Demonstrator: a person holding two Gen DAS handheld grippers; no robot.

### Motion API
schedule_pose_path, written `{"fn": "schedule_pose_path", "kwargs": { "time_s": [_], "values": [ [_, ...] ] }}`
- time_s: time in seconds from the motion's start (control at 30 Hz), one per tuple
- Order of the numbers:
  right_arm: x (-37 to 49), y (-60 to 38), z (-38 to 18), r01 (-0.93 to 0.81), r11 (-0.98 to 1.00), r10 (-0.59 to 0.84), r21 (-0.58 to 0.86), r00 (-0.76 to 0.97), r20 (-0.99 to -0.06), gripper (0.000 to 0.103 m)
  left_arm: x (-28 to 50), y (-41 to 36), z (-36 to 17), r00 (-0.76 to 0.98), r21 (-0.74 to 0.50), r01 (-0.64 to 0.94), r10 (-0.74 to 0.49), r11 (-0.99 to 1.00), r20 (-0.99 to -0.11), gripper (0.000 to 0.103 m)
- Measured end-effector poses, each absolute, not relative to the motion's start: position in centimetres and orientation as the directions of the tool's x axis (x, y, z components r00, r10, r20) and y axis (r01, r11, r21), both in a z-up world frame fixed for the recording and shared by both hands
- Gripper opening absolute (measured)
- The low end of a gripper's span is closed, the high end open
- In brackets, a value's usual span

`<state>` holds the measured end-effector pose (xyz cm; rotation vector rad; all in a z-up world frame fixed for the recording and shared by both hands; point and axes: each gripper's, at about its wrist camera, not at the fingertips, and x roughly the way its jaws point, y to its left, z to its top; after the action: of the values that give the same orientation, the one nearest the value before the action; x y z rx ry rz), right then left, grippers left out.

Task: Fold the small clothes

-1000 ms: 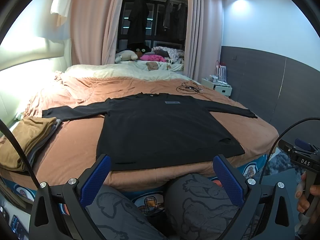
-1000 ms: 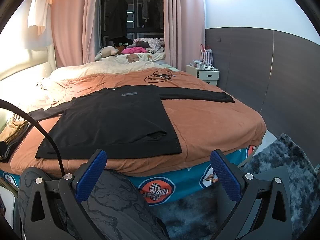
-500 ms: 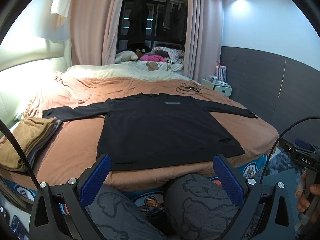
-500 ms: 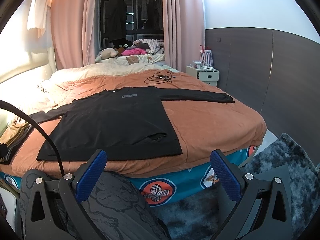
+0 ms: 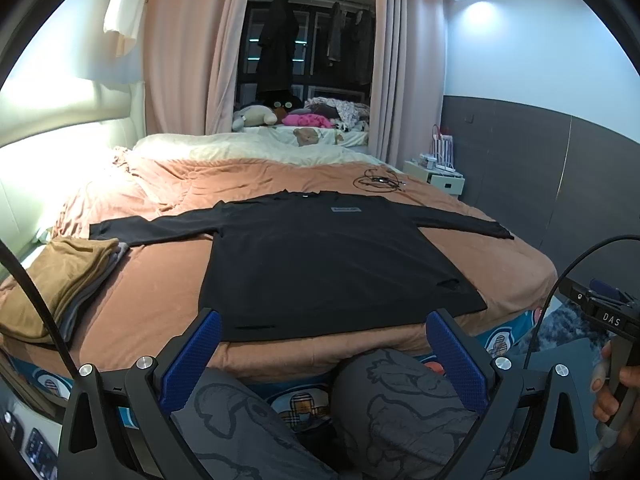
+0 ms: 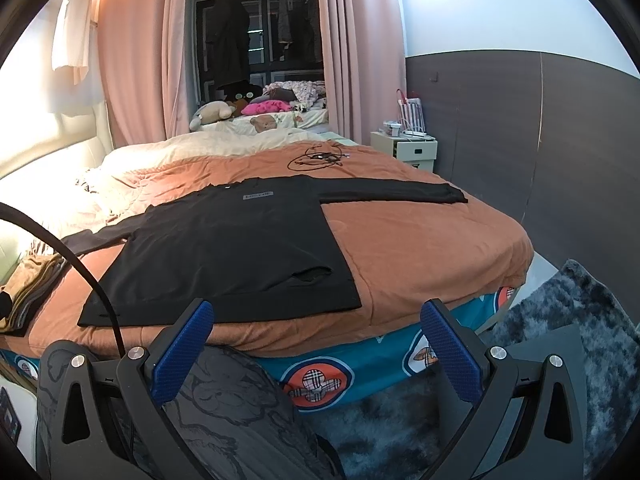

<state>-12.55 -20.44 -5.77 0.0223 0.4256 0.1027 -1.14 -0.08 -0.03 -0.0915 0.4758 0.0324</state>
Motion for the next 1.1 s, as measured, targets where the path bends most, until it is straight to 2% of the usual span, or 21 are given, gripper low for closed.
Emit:
{"fn": "schedule_pose_path", "kwargs": {
  "time_s": [1.1],
  "values": [
    [-14.6,-21.5,-5.0,-0.119,0.992,0.123,0.035,0.907,-0.404,0.103,-3.0,1.3,0.6,0.894,-0.1,-0.077,0.024,0.992,-0.447,0.103]
  ]
}}
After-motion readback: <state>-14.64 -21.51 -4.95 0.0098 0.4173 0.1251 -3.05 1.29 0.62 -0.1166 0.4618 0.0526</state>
